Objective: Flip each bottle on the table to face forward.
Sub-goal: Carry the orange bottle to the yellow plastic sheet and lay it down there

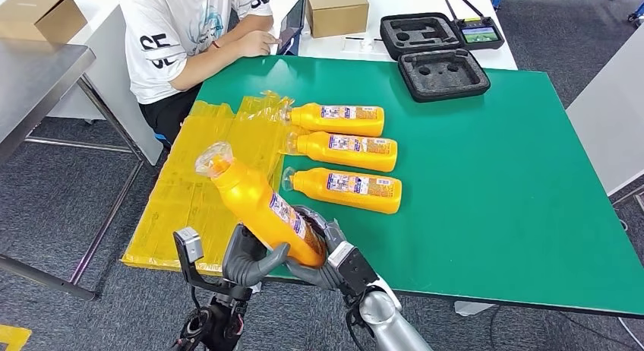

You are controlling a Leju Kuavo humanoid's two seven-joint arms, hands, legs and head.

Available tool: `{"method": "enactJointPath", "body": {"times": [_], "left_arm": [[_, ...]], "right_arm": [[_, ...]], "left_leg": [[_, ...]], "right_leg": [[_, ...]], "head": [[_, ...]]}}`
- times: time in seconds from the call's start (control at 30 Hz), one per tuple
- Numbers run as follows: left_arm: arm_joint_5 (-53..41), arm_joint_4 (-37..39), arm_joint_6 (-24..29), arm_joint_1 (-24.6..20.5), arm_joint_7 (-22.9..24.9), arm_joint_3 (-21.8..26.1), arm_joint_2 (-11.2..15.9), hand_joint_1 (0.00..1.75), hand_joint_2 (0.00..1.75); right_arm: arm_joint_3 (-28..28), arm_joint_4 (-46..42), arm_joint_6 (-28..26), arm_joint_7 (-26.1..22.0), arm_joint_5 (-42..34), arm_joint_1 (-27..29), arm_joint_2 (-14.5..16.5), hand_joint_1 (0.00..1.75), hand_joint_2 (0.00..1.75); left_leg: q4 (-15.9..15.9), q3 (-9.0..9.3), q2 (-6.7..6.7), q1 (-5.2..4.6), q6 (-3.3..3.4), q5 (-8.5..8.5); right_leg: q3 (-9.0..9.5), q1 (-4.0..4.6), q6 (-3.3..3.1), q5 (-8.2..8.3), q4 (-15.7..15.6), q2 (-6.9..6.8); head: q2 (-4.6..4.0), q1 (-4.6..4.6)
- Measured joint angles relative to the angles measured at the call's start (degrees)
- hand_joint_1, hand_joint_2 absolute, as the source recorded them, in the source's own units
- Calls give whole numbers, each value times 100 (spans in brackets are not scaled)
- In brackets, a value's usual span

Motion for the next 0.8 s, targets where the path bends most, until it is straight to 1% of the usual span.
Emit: {"method": "enactJointPath", "body": {"times": [0.17,0.3,0.43,0.6,0.8], "left_arm": [[91,70,24,-47,-4,0,0,0,175],[404,77,-99,-73,-26,37,1,0,175],[484,42,-172,-78,-79,119,9,0,175],[491,-127,-137,-51,-152,266,19,0,175],[402,-422,-62,120,-205,418,33,0,175]], "right_arm": [[33,41,286,16,-46,-46,3,175,175],[119,173,314,87,134,-171,7,175,175],[197,374,356,70,320,-290,36,175,175],[325,539,411,86,544,-375,54,175,175],[401,610,462,184,732,-380,53,175,175]], "left_leg": [[0,-1,0,0,0,0],[0,0,0,0,0,0],[0,0,0,1,-1,2],[0,-1,0,0,-1,2],[0,-1,1,0,-1,1]], "right_leg": [[0,0,0,0,0,0],[0,0,0,0,0,0],[0,1,0,0,1,0],[0,0,0,0,1,0],[-2,0,0,0,0,0]], "head": [[0,0],[0,0],[-1,1],[0,1],[0,0]]}}
